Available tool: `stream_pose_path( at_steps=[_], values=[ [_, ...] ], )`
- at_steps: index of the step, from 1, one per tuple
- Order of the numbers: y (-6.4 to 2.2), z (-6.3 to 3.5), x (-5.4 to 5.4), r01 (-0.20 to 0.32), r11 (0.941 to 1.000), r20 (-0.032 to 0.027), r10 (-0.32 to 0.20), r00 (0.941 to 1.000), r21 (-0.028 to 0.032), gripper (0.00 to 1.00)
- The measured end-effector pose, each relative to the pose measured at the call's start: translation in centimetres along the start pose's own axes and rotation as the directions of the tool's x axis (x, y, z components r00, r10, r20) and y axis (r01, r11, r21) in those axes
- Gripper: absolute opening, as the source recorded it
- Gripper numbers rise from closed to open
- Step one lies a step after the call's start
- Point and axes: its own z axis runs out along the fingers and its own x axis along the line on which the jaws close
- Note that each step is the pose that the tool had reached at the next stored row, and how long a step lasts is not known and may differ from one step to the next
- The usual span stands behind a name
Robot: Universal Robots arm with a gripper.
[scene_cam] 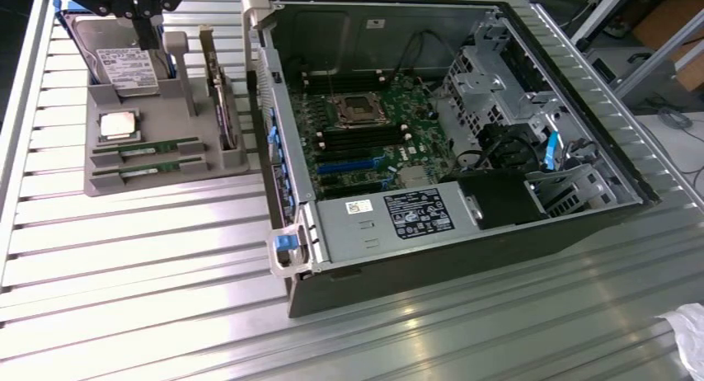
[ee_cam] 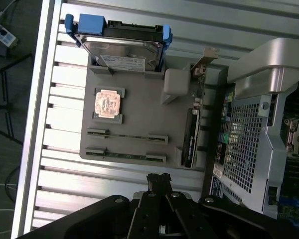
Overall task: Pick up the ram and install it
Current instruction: 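Pick up the ram and move it above insertion slot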
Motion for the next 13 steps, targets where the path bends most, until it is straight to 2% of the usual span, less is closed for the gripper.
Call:
stream_pose_path(
  at_steps=[13],
  values=[
    [0.0, 0.0, 0.0, 0.046, 0.9989, -0.0021, -0.046, 0.9989, -0.0002, 0.11]
  ],
)
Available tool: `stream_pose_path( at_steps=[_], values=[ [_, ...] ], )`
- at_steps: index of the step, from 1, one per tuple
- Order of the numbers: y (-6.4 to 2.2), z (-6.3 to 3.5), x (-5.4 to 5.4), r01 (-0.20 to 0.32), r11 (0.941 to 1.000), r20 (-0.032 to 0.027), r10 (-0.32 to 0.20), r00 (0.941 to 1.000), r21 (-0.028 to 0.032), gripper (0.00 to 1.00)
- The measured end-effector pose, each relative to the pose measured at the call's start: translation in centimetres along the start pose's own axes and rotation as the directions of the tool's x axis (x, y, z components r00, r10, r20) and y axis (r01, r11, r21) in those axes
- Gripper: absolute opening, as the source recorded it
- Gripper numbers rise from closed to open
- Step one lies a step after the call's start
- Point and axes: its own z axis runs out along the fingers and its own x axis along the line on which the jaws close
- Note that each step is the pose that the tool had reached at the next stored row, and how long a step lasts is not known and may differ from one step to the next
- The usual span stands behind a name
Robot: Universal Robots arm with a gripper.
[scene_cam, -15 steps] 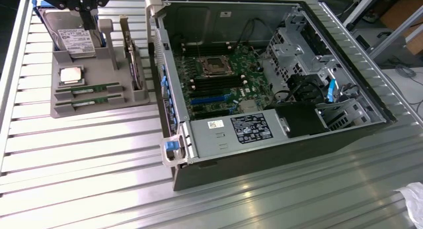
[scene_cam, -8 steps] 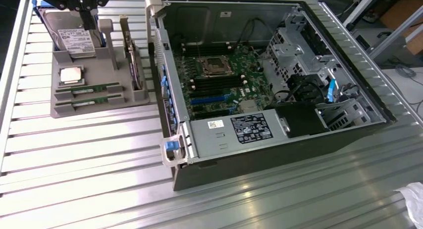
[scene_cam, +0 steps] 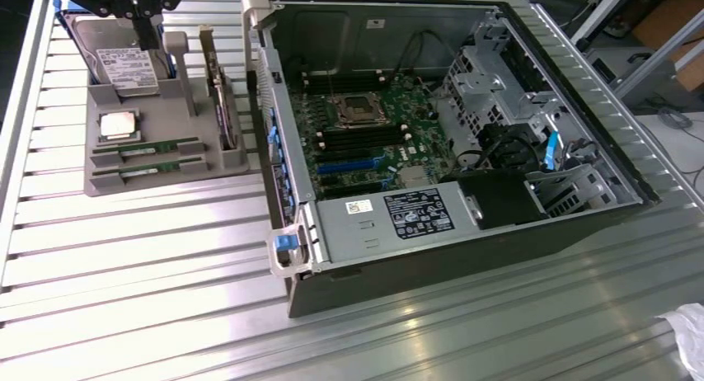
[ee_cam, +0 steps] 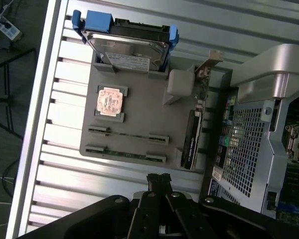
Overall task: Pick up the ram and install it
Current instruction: 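Pick up the ram and move it above insertion slot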
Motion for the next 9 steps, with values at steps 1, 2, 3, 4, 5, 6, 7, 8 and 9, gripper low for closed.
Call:
stream_pose_path(
  at_steps=[1, 2, 3, 4, 5, 6, 7, 8, 9],
  values=[
    [0.0, 0.0, 0.0, 0.004, 1.0, -0.0001, -0.004, 1.0, 0.0, 0.11],
    [0.0, 0.0, 0.0, 0.006, 1.0, -0.0003, -0.006, 1.0, 0.0, 0.11],
    [0.0, 0.0, 0.0, 0.011, 0.9999, -0.0005, -0.011, 0.9999, 0.0001, 0.11],
    [0.0, 0.0, 0.0, 0.016, 0.9999, -0.0007, -0.016, 0.9999, 0.0002, 0.11],
    [0.0, 0.0, 0.0, 0.02, 0.9998, -0.0009, -0.02, 0.9998, 0.0002, 0.11],
    [0.0, 0.0, 0.0, 0.026, 0.9997, -0.0012, -0.026, 0.9997, 0.0002, 0.11],
    [0.0, 0.0, 0.0, 0.031, 0.9995, -0.0015, -0.031, 0.9995, 0.0003, 0.11],
    [0.0, 0.0, 0.0, 0.04, 0.9992, -0.0019, -0.04, 0.9992, 0.0005, 0.11],
    [0.0, 0.0, 0.0, 0.044, 0.9991, -0.0021, -0.044, 0.9991, 0.0005, 0.11]
  ],
)
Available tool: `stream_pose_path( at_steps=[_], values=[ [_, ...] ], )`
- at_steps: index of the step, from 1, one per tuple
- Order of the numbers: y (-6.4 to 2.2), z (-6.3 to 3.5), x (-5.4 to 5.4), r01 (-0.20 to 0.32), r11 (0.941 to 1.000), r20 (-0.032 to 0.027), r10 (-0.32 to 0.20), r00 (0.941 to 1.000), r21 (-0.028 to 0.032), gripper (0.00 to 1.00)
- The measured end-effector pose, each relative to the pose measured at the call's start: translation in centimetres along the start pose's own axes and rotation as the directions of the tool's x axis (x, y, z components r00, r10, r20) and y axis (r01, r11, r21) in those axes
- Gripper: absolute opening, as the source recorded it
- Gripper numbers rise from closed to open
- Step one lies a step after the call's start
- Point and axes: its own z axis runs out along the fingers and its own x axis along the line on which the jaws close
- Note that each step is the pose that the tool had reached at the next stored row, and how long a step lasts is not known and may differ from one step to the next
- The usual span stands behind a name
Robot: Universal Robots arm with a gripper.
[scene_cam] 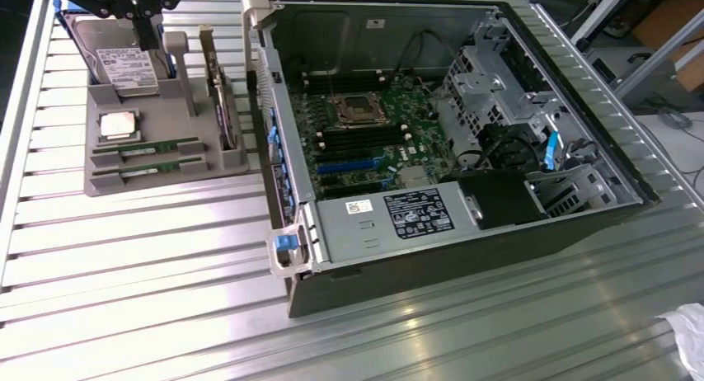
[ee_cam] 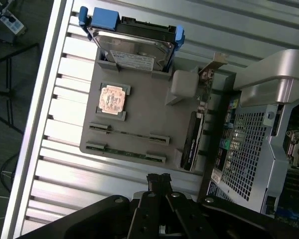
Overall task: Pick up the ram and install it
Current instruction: 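Pick up the ram and move it above insertion slot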
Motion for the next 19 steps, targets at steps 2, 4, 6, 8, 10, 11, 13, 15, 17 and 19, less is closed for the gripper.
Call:
stream_pose_path(
  at_steps=[2, 4, 6, 8, 10, 11, 13, 15, 17, 19],
  values=[
    [0.0, 0.0, 0.0, 0.007, 1.0, -0.0004, -0.007, 1.0, 0.0002, 0.11],
    [0.0, 0.0, 0.0, 0.014, 0.9999, -0.0008, -0.014, 0.9999, 0.0004, 0.11],
    [0.0, 0.0, 0.0, 0.022, 0.9998, -0.0011, -0.022, 0.9997, 0.0006, 0.11],
    [0.0, 0.0, 0.0, 0.031, 0.9995, -0.0016, -0.031, 0.9995, 0.0009, 0.11],
    [0.0, 0.0, 0.0, 0.038, 0.9993, -0.002, -0.038, 0.9993, 0.0012, 0.11],
    [0.0, 0.0, 0.0, 0.04, 0.9992, -0.0021, -0.04, 0.9992, 0.0013, 0.11],
    [0.0, 0.0, 0.0, 0.049, 0.9988, -0.0027, -0.049, 0.9988, 0.0017, 0.11],
    [0.0, 0.0, 0.0, 0.06, 0.9982, -0.0033, -0.06, 0.9982, 0.0022, 0.11],
    [0.0, 0.0, 0.0, 0.065, 0.9979, -0.0036, -0.065, 0.9979, 0.0024, 0.11],
    [0.0, 0.0, 0.0, 0.07, 0.9975, -0.0039, -0.07, 0.9975, 0.0027, 0.11]
  ],
)
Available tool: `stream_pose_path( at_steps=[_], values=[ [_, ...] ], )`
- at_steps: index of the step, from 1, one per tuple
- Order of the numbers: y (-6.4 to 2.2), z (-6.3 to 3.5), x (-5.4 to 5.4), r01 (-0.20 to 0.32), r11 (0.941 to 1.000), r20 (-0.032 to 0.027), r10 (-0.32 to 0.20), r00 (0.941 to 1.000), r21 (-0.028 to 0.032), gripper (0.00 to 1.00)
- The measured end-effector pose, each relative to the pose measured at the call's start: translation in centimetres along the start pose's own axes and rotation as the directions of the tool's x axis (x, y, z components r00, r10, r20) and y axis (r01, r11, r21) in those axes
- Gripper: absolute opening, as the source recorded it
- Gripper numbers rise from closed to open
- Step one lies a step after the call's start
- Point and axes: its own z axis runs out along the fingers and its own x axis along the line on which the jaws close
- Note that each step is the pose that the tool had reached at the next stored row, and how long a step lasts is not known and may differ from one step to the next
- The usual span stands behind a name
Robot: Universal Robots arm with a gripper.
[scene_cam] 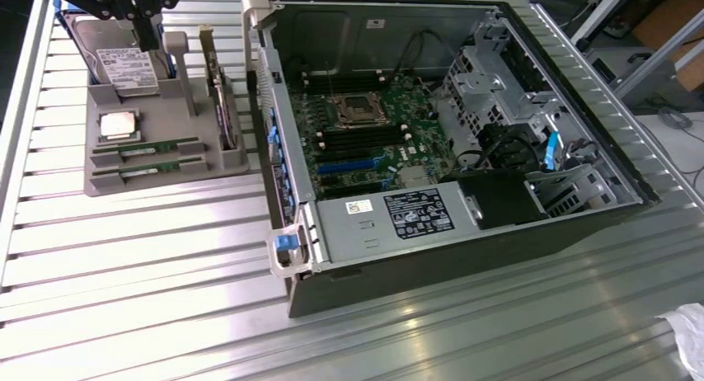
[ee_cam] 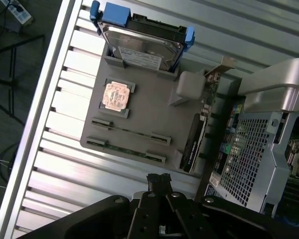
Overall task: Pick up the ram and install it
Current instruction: 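Pick up the ram and move it above insertion slot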
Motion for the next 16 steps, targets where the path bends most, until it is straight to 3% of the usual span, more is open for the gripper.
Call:
stream_pose_path(
  at_steps=[16],
  values=[
    [0.0, 0.0, 0.0, 0.049, 0.9988, -0.0033, -0.049, 0.9988, 0.0036, 0.11]
  ],
)
